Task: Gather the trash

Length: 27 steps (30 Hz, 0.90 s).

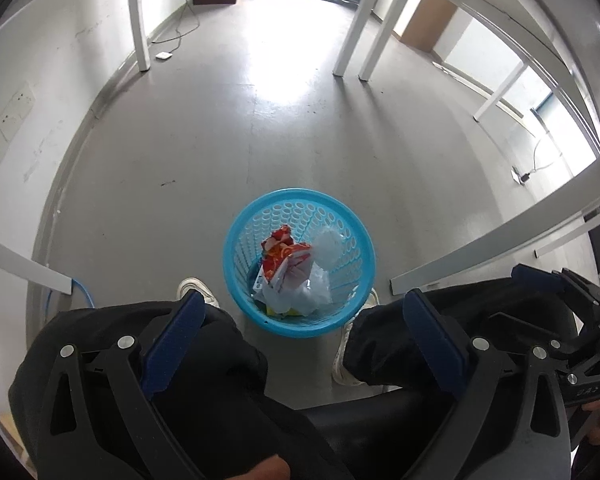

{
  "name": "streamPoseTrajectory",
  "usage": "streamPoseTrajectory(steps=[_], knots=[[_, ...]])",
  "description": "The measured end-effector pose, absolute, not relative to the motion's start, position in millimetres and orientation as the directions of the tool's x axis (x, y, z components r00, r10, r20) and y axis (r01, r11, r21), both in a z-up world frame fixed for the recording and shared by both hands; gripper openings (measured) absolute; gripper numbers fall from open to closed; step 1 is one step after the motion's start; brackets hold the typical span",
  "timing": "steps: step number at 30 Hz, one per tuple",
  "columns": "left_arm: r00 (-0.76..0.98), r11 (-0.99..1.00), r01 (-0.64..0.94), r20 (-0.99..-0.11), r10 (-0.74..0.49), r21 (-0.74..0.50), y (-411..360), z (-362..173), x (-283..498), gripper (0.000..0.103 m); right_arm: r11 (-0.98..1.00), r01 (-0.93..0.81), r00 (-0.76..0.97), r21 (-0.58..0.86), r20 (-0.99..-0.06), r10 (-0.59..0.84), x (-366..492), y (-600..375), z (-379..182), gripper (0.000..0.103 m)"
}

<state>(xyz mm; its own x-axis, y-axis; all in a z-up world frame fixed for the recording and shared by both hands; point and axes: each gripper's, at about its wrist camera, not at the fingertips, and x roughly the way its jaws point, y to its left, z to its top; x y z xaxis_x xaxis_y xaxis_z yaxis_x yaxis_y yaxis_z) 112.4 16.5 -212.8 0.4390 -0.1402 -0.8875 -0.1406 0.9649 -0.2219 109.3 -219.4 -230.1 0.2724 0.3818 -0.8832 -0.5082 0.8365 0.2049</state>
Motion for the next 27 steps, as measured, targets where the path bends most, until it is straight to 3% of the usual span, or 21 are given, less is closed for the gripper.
streamPoseTrajectory(steps=[5,27], knots=[[0.443,0.979,-0.111,-0.890,-0.107,-0.173,7,-214,114,0.097,0.835,-0.511,0.270,0.205,-0.883,0.383,109,-218,-231,0.095],[0.411,0.972,-0.139,-0.904,-0.115,-0.187,4,-222,121,0.097,0.836,-0.488,0.223,0.250,-0.890,0.397,118,-221,-242,0.095]])
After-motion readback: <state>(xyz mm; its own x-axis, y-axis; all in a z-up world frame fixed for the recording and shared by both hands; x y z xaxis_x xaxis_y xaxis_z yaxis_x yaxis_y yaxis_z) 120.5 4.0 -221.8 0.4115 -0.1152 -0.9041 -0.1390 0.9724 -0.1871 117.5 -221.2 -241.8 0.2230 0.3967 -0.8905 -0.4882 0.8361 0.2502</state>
